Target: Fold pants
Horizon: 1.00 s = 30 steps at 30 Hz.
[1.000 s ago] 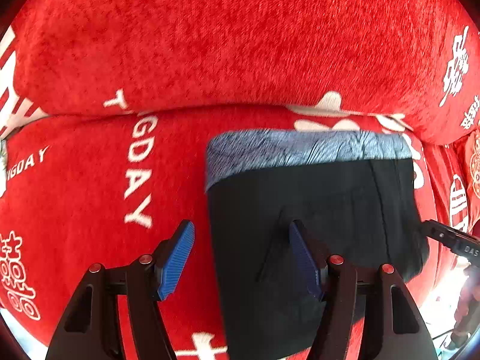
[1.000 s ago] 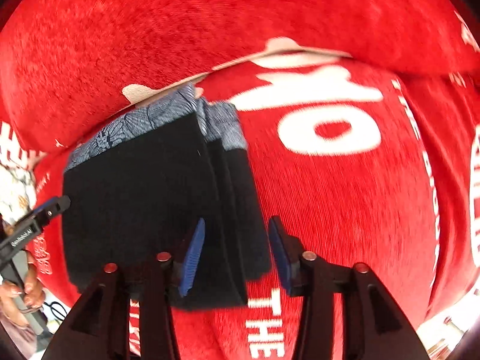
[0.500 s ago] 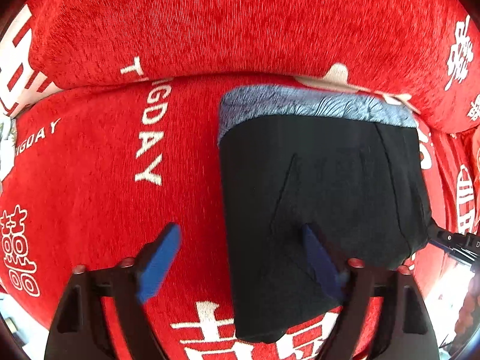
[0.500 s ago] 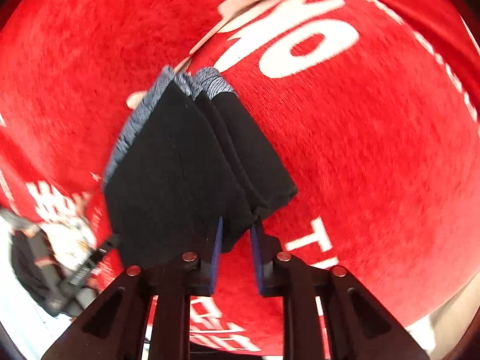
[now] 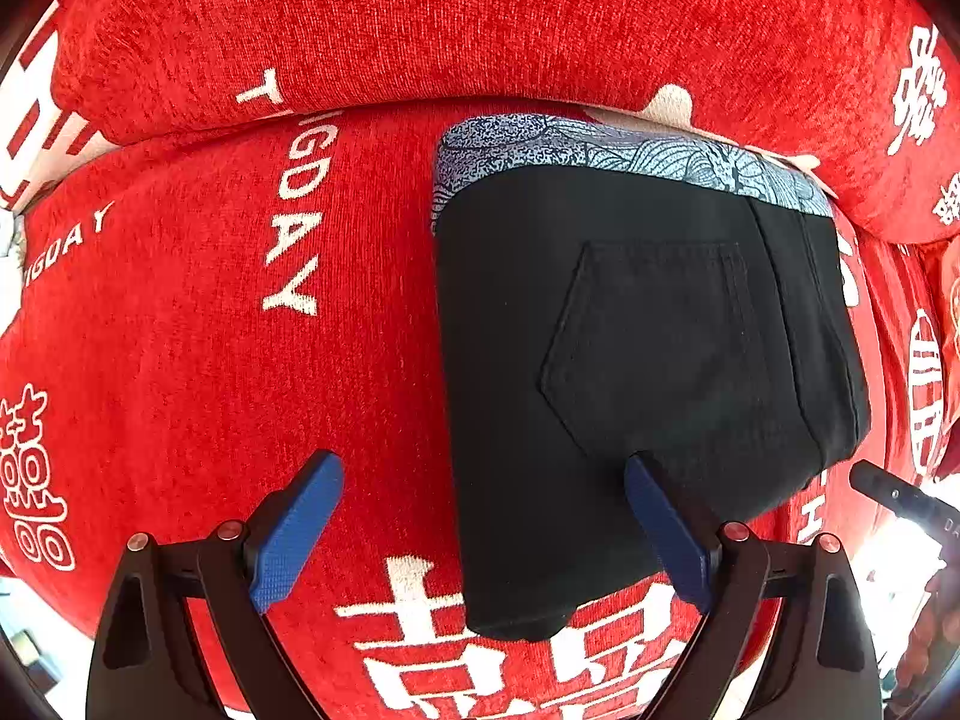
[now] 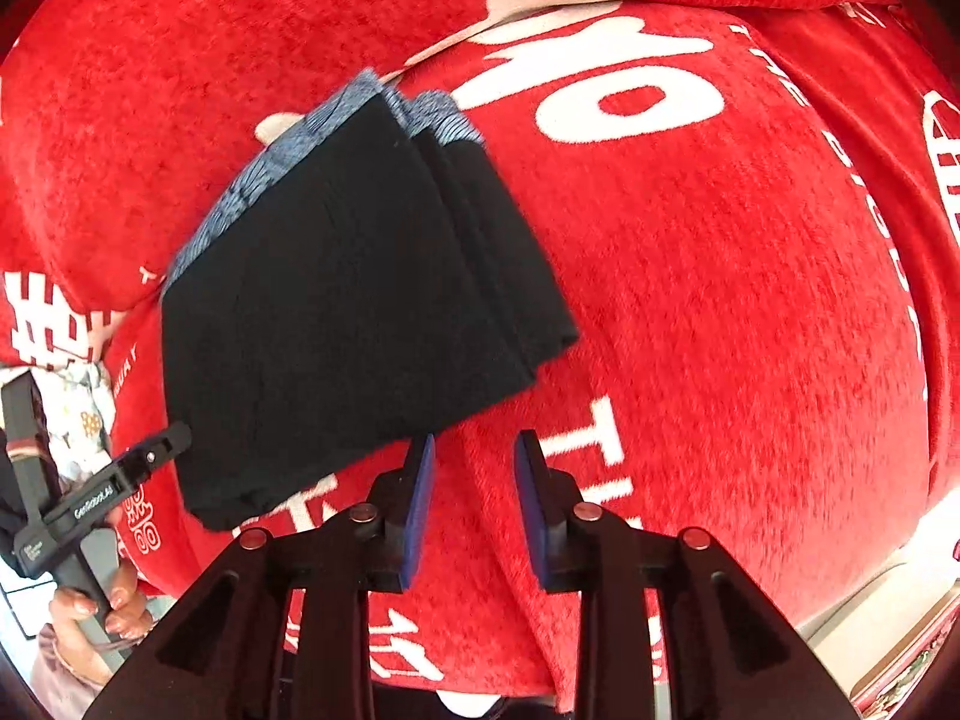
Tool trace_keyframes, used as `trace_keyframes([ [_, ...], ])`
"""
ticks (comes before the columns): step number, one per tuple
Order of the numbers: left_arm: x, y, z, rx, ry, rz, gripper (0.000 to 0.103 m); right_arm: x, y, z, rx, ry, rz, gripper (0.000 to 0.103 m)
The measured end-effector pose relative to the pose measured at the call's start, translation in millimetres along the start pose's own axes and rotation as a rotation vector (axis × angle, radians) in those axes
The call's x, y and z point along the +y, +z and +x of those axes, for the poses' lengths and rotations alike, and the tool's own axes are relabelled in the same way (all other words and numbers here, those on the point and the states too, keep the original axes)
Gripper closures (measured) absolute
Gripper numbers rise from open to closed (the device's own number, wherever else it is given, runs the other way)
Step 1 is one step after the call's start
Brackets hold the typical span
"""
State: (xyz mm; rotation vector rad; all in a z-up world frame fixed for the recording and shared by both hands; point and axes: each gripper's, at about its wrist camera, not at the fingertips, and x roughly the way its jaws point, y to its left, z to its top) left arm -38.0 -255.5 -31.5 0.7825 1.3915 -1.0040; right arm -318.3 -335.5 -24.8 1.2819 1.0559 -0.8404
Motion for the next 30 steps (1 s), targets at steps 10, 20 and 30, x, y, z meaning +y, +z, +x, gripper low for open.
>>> trace_keyframes([
  [10, 0.2, -2.8, -2.7, 0.019, 0.003, 0.029, 0.007, 27.1, -16.3, -4.6, 0.04, 0.027, -0.063, 0.041],
  [20, 8.4, 2.9, 2.0, 0.028, -0.101, -0.038, 0.0, 43.4, 3.8, -13.7, -0.022, 0.059, -0.211, 0.022],
  [30, 14.2, 18.3, 13.8, 0.052, -0.124, -0.1, 0.001, 18.2, 32.8, -8.1, -0.007, 0.031, -0.193, 0.022],
])
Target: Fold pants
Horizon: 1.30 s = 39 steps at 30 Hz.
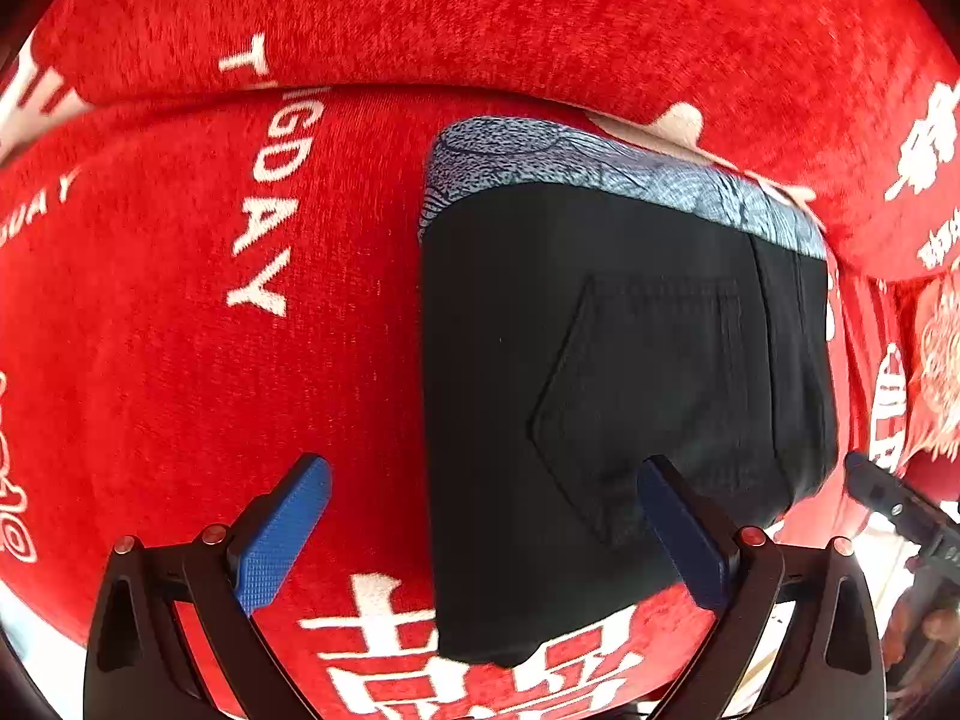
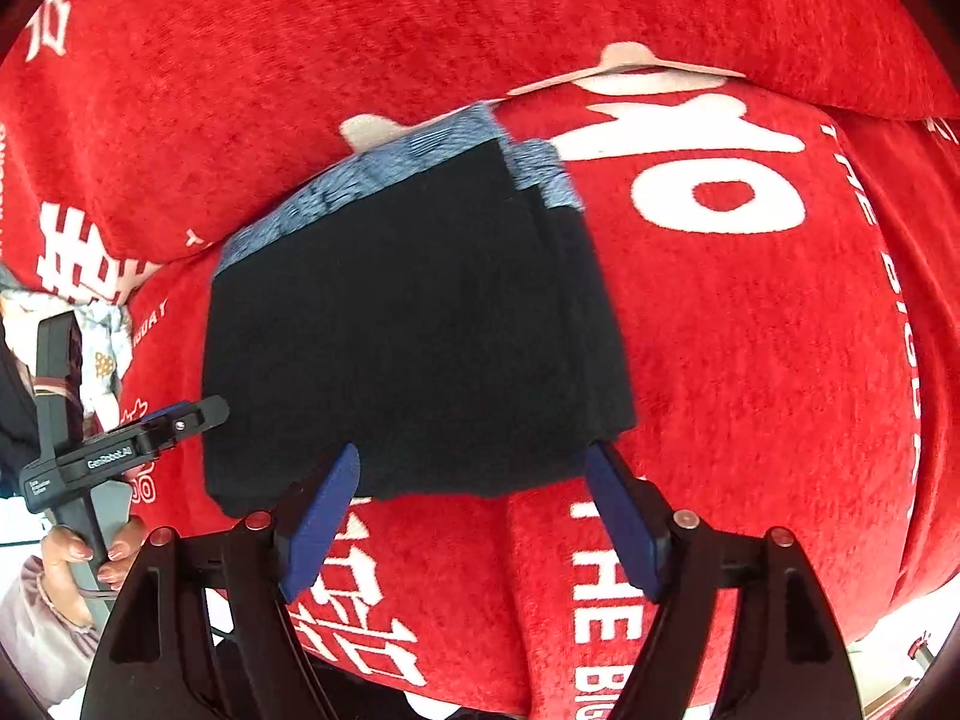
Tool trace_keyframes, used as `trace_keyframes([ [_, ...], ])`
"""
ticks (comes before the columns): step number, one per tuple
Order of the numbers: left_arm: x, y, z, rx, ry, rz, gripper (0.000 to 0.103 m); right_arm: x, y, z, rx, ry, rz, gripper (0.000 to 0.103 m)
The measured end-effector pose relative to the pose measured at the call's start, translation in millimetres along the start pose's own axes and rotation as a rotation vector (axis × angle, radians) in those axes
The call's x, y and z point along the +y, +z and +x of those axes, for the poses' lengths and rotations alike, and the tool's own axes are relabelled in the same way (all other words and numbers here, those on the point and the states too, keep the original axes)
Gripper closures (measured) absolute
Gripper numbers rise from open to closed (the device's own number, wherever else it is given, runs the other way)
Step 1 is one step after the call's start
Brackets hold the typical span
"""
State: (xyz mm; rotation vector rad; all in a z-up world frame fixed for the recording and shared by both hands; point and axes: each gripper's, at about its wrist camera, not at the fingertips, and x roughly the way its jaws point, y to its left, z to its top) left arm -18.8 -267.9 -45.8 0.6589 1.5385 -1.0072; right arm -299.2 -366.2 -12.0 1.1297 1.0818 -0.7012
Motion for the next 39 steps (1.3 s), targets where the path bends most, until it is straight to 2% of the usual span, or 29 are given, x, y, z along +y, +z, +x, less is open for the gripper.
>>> trace_keyframes([
  [3, 0.8, 5.8, 7.0, 0.016, -0.026, -0.035, 0.0, -9.7, 5.6, 3.7, 0.019, 0.003, 0.006, 0.022],
  [8, -0.3, 18.9, 10.1, -0.001, -0.022, -0.015, 0.001, -26.8, 17.2, 11.6, 0.046, 0.009, 0.011, 0.022],
  [13, 15.9, 38.2, 19.1, 0.034, -0.156, -0.063, 0.0, -45.8, 35.6, 22.9, 0.073, 0.043, 0.029, 0.022],
  [17, 17.0, 41.1, 24.1, 0.045, -0.205, -0.029, 0.0, -56.6, 52.1, 32.1, 0.082, 0.132, 0.03, 0.022],
  [21, 6.5, 44.1, 38.6, 0.071, -0.299, -0.01, 0.001, -67.4, 69.9, 46.5, 0.107, 0.264, 0.031, 0.022],
  [25, -7.5, 47.9, 55.8, 0.082, -0.267, 0.033, 0.0, -72.8, 82.9, 64.9, 0.141, 0.37, 0.02, 0.021],
  [28, -15.5, 49.4, 56.8, 0.06, -0.249, 0.063, 0.0, -76.1, 88.6, 80.6, 0.175, 0.397, 0.035, 0.021],
  [30, -15.0, 48.9, 56.5, 0.06, -0.243, 0.056, 0.0, -76.9, 90.2, 83.2, 0.167, 0.405, 0.046, 0.021],
  [32, -19.7, 49.6, 58.9, 0.062, -0.234, 0.044, 0.0, -78.0, 89.9, 85.3, 0.164, 0.4, 0.075, 0.023],
  [35, -22.2, 48.9, 58.1, 0.059, -0.219, 0.021, 0.003, -78.0, 90.8, 82.7, 0.162, 0.38, 0.085, 0.039],
  [36, -23.2, 47.8, 55.6, 0.051, -0.228, 0.019, 0.011, -79.2, 88.9, 80.0, 0.158, 0.386, 0.088, 0.047],
  [37, -25.1, 45.7, 51.4, 0.037, -0.231, 0.019, 0.015, -79.6, 87.5, 77.0, 0.154, 0.401, 0.095, 0.052],
  [39, -26.7, 41.7, 40.8, 0.006, -0.23, 0.026, 0.029, -79.3, 85.1, 69.1, 0.139, 0.42, 0.087, 0.057],
])
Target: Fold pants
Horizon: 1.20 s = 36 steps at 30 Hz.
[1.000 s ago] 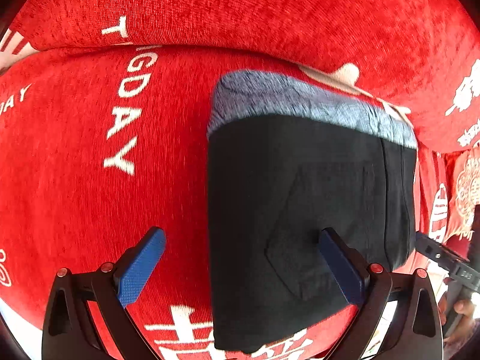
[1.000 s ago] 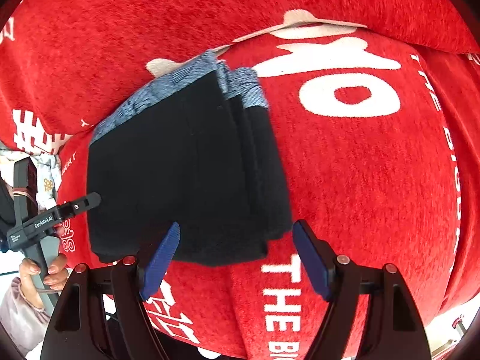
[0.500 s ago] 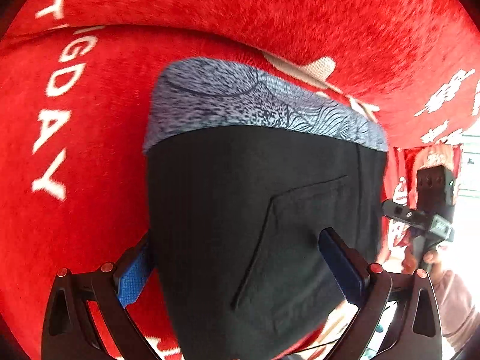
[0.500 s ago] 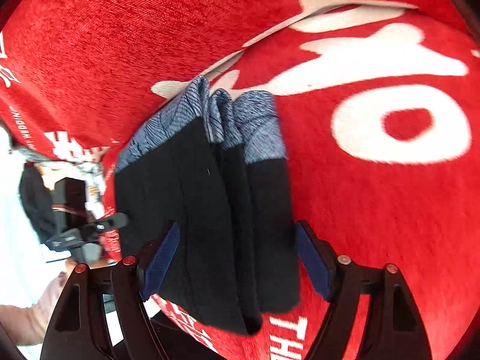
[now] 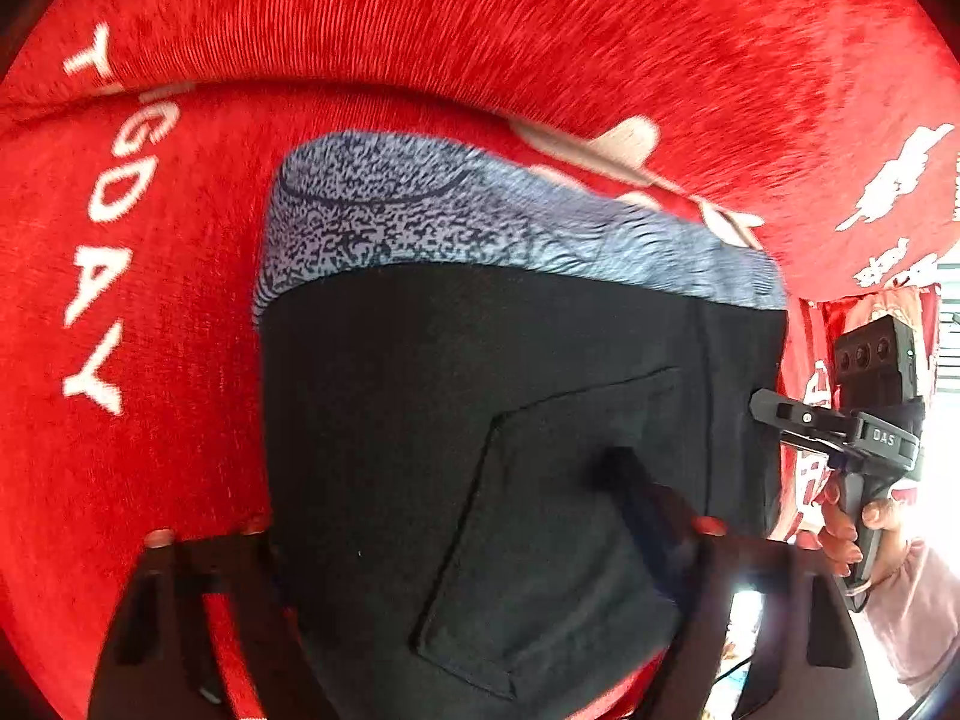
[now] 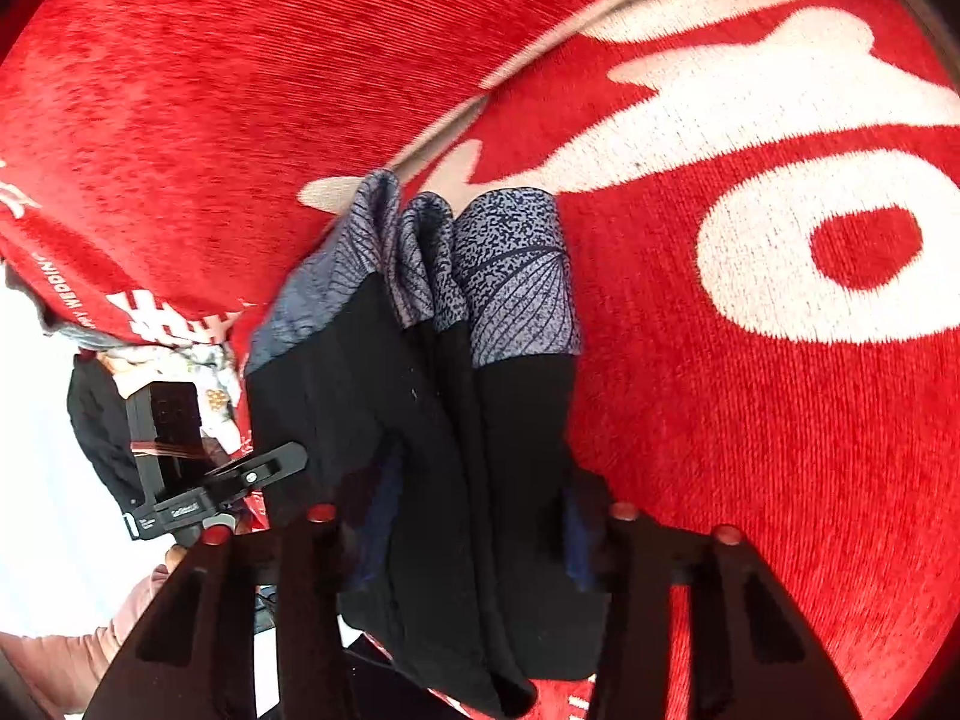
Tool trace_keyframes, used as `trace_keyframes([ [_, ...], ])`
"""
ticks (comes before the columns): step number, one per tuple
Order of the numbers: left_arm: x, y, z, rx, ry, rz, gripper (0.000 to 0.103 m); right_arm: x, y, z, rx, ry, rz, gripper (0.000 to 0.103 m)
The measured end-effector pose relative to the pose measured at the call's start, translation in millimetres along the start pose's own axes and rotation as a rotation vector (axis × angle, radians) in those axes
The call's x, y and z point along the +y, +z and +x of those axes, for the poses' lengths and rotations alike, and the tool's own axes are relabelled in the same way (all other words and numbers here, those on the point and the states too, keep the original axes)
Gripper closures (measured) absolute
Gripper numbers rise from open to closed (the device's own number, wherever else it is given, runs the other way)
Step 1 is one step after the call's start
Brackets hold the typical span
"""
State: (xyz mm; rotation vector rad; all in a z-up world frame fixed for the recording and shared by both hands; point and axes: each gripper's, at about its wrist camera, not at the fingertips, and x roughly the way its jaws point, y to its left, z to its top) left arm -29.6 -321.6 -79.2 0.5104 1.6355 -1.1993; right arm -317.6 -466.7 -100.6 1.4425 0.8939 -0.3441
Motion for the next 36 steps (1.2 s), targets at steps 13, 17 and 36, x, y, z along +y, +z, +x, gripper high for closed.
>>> trace_keyframes([
  [13, -14.2, -53.7, -63.6, -0.097, 0.01, -0.02, 0.044, 42.4, -33.7, -31.2, 0.043, 0.089, -0.071, 0.062],
  [17, 1.6, -75.4, -86.2, -0.099, 0.028, -0.005, 0.044, 60.2, -63.5, -30.1, 0.04, 0.11, -0.069, 0.062],
  [36, 117.8, -136.9, -98.7, -0.119, 0.202, -0.047, 0.02, 100.5, -135.5, 72.7, 0.067, -0.118, -0.062, 0.052],
])
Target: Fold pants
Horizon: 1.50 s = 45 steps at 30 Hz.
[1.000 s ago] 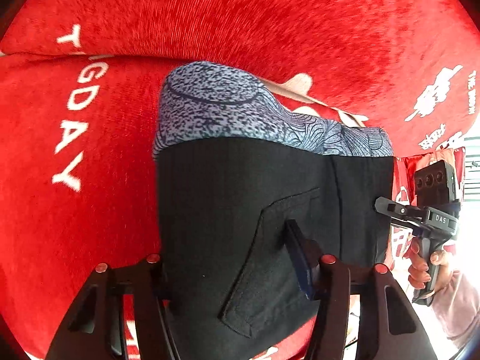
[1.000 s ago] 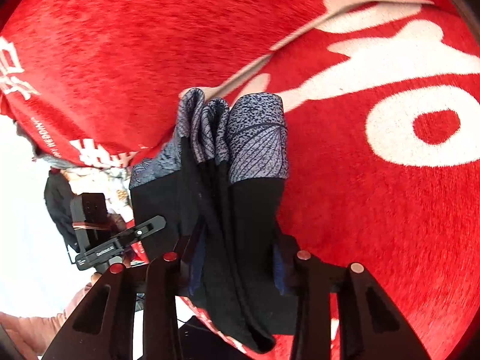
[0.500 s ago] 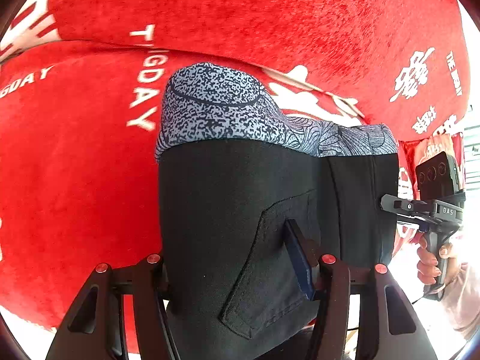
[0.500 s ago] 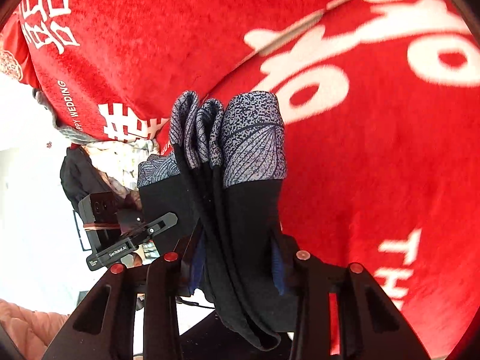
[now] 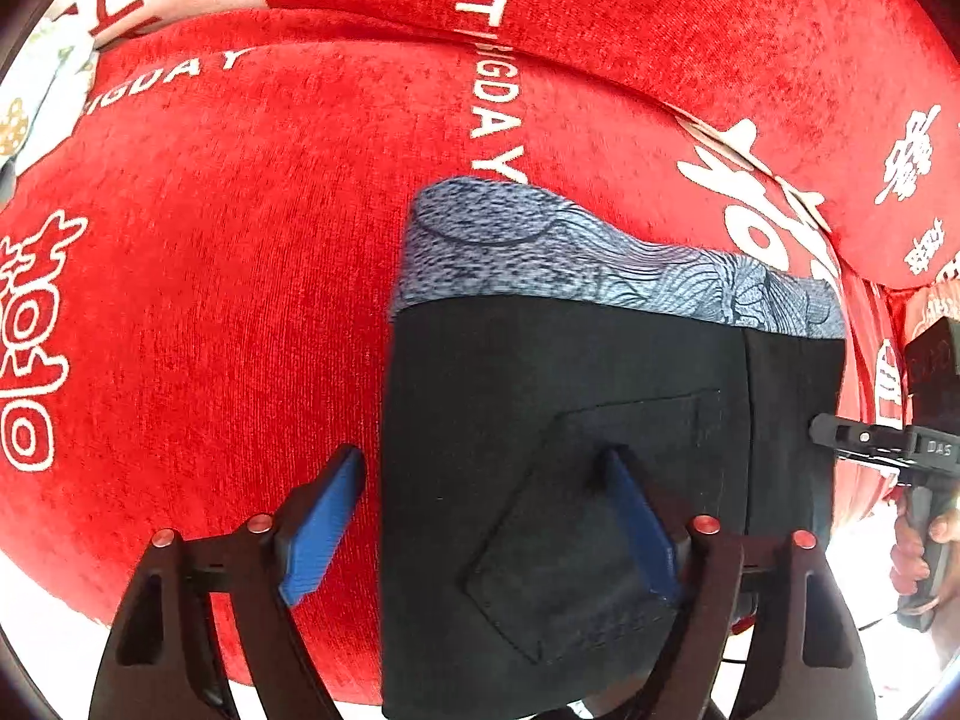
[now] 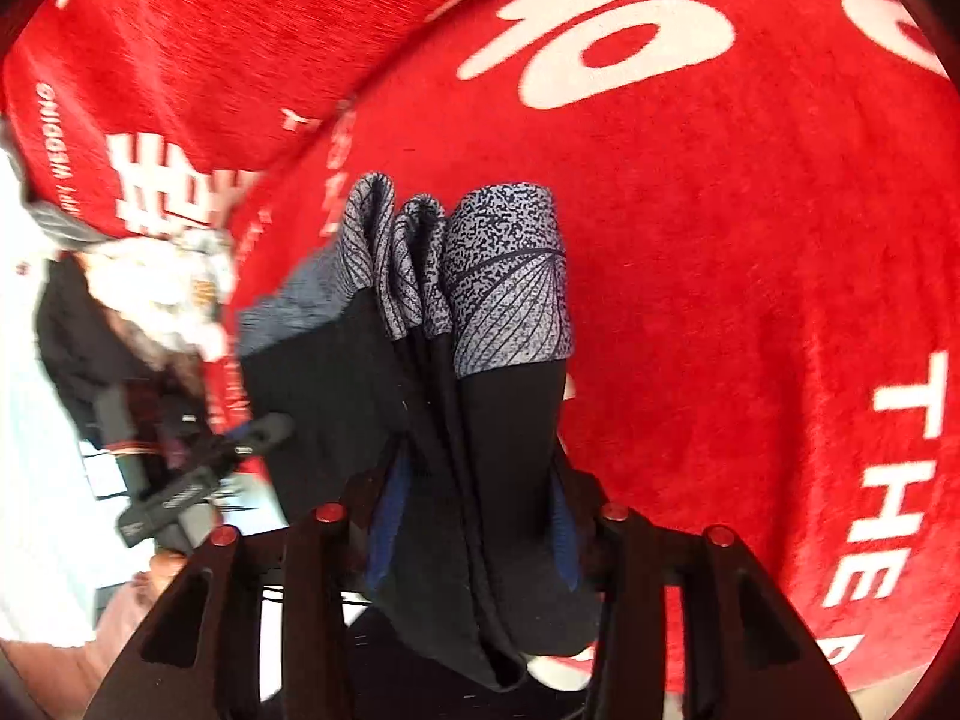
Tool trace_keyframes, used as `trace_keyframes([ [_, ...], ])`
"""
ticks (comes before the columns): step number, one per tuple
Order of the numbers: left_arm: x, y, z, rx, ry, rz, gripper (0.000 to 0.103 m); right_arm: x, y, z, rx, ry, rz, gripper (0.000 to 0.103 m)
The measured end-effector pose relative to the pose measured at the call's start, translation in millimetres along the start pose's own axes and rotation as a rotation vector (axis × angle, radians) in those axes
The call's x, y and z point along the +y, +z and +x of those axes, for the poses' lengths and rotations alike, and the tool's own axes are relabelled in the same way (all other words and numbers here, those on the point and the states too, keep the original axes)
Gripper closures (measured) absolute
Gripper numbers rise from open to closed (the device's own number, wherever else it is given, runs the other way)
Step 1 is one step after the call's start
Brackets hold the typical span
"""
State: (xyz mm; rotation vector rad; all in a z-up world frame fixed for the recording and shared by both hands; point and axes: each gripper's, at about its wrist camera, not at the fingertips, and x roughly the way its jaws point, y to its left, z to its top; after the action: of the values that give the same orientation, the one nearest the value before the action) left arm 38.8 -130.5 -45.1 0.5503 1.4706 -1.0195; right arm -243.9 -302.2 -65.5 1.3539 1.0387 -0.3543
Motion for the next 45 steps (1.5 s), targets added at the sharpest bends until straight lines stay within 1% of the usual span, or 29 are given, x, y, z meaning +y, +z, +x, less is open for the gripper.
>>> trace_keyframes([
  [1, 0.3, -0.7, -1.0, -0.005, 0.002, 0.0, 0.019, -0.7, 0.5, 0.1, -0.002, -0.029, 0.0, 0.048],
  [2, 2.9, -2.7, -2.4, -0.009, 0.015, 0.005, 0.013, 0.3, 0.6, 0.9, -0.006, -0.083, -0.012, 0.046],
  [3, 4.2, -3.7, -3.4, -0.014, 0.032, 0.006, 0.012, 2.5, -0.5, 1.8, -0.013, -0.123, -0.028, 0.044],
  [4, 4.8, -4.2, -5.7, -0.015, 0.034, 0.001, 0.012, 3.8, -1.5, 1.7, -0.02, -0.156, -0.036, 0.039],
  [7, 7.4, -6.3, -16.1, -0.026, 0.065, -0.008, 0.012, 2.5, -5.7, -4.8, -0.036, -0.187, -0.013, 0.039],
  [10, 9.3, -9.0, -30.2, -0.035, 0.108, -0.004, 0.012, 4.8, -12.7, -16.9, -0.077, -0.262, -0.004, 0.038],
  [11, 8.8, -10.0, -34.0, -0.035, 0.12, 0.0, 0.012, 7.5, -16.3, -22.7, -0.098, -0.307, -0.008, 0.037],
  [14, 2.5, -14.8, -46.5, -0.044, 0.151, 0.035, 0.012, 12.7, -26.5, -31.5, -0.12, -0.356, -0.01, 0.037],
  [17, -8.2, -21.1, -57.2, -0.05, 0.166, 0.057, 0.012, 16.9, -40.6, -40.0, -0.127, -0.377, 0.003, 0.034],
  [18, -13.1, -24.4, -60.8, -0.047, 0.172, 0.065, 0.01, 20.2, -45.5, -41.4, -0.13, -0.38, 0.004, 0.032],
  [20, -22.9, -27.5, -63.4, -0.042, 0.181, 0.073, 0.0, 30.0, -55.5, -44.9, -0.133, -0.381, 0.001, 0.03],
  [22, -32.2, -34.0, -70.6, -0.048, 0.177, 0.087, 0.0, 41.2, -64.1, -47.8, -0.14, -0.384, -0.005, 0.025],
  [25, -45.6, -42.1, -79.7, -0.056, 0.188, 0.1, 0.0, 59.4, -73.9, -50.4, -0.154, -0.385, -0.018, 0.022],
  [27, -52.4, -48.0, -89.2, -0.064, 0.202, 0.098, 0.0, 72.9, -80.5, -54.3, -0.161, -0.403, -0.032, 0.02],
  [29, -57.0, -52.8, -97.1, -0.063, 0.212, 0.099, 0.0, 86.2, -85.5, -58.2, -0.171, -0.426, -0.051, 0.013],
  [30, -58.7, -54.6, -99.8, -0.064, 0.221, 0.102, 0.0, 91.0, -87.1, -59.2, -0.177, -0.433, -0.057, 0.005],
  [31, -60.7, -56.7, -103.6, -0.067, 0.231, 0.108, 0.0, 99.3, -90.2, -62.2, -0.191, -0.443, -0.068, 0.0],
  [33, -62.6, -59.4, -111.2, -0.067, 0.244, 0.115, 0.0, 111.3, -96.1, -67.7, -0.207, -0.461, -0.09, 0.0],
  [35, -63.2, -61.0, -117.9, -0.059, 0.235, 0.127, 0.0, 125.2, -101.1, -70.7, -0.219, -0.489, -0.107, 0.0],
  [37, -62.6, -62.3, -125.4, -0.055, 0.236, 0.139, 0.0, 136.5, -104.2, -71.8, -0.211, -0.511, -0.119, 0.0],
  [41, -58.6, -65.4, -137.8, -0.043, 0.25, 0.142, 0.0, 154.9, -112.5, -74.8, -0.185, -0.503, -0.108, 0.0],
  [45, -55.0, -69.6, -149.5, -0.037, 0.246, 0.132, 0.0, 167.2, -120.9, -76.3, -0.174, -0.505, -0.087, 0.0],
])
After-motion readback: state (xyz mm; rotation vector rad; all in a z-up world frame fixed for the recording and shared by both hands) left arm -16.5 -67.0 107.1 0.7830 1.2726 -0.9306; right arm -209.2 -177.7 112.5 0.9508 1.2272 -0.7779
